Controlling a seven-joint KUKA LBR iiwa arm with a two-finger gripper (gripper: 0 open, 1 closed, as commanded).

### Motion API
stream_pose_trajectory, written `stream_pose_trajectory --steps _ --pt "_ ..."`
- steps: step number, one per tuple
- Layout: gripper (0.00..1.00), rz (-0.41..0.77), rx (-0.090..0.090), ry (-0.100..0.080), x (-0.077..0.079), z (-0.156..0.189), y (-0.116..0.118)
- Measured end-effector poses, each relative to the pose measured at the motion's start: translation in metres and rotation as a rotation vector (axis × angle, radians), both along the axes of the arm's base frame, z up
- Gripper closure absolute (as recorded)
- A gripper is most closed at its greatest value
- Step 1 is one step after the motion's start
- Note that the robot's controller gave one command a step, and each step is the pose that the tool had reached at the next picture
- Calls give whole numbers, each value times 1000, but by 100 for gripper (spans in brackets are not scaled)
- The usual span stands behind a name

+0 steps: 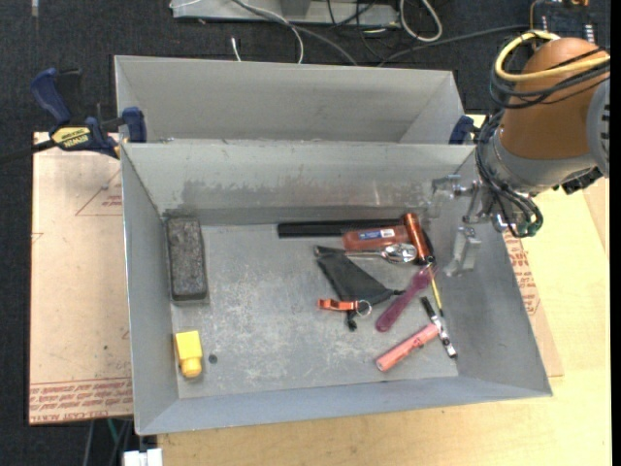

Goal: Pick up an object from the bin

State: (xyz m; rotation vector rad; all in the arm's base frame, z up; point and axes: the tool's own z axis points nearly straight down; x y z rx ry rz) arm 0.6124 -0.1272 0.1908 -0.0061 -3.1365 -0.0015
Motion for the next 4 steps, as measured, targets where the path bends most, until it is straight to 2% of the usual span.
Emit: stream_pose_trajectory --steps 1,2,3,4 --pt "0 4 -1 -8 2 5 1" --pt "0 15 2 -4 -19 -122 60" --pt "0 -66 -4 -25 25 -71 65" --pt "0 182 2 -2 -7 -91 91"
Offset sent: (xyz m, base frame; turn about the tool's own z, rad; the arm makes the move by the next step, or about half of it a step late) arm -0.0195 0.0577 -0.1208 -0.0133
